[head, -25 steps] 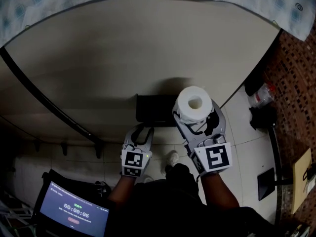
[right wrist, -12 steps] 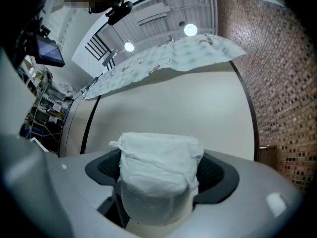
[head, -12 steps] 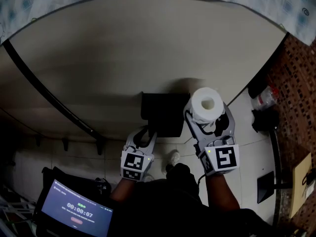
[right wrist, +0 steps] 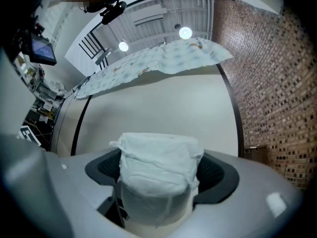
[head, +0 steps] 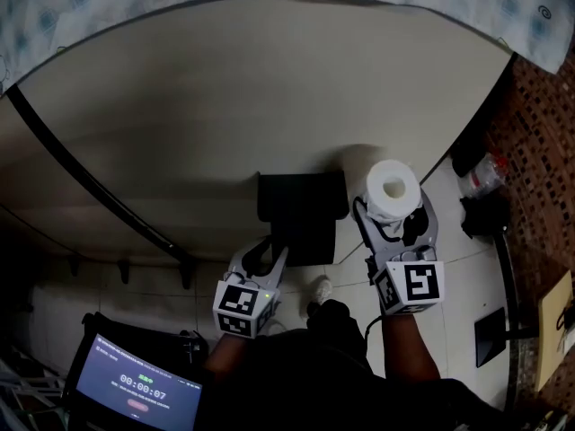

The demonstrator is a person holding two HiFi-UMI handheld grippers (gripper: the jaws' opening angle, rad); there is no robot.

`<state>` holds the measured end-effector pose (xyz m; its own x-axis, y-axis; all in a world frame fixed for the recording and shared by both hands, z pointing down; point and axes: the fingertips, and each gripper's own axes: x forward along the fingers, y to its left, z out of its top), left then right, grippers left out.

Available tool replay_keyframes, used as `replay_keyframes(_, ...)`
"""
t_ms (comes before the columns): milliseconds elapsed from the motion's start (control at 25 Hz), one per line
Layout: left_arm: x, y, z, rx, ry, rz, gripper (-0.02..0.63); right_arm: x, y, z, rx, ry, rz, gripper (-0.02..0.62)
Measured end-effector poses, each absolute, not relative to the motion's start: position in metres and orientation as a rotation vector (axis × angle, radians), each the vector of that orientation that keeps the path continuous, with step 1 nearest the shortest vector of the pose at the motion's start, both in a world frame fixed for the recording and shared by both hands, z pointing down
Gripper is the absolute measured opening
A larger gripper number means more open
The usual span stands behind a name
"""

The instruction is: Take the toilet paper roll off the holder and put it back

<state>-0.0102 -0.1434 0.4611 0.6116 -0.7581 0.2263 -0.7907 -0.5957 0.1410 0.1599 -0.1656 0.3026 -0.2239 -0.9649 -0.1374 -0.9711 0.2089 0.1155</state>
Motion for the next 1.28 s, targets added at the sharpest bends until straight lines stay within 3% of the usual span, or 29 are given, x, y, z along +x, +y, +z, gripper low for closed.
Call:
replay_keyframes(400, 0.005, -0.148, 0.457, 2.611, -1.259, 0.238, 0.15, 0.221, -0.178, 0.356, -1.982, 2.316, -0.06, 0.437)
replay_keyframes(640, 0.001, -0.151, 0.459, 2.604, -1.255, 0.243, 0.149, 0.239, -0.19, 0.403, -1.773, 2.079, -0.528, 0.437)
replay_keyframes(880, -0.001, -0.151, 0.457, 2.608, -1.245, 0.246, 0.149, 0.231, -0.198, 0.442, -1.458, 1.841, -0.863, 0.436)
replay_keyframes(1280, 0.003, -0.151, 0.457, 2.619, -1.242, 0.264, 0.15, 0.207, -0.218, 0.473, -1.196, 1.751, -1.026, 0.431)
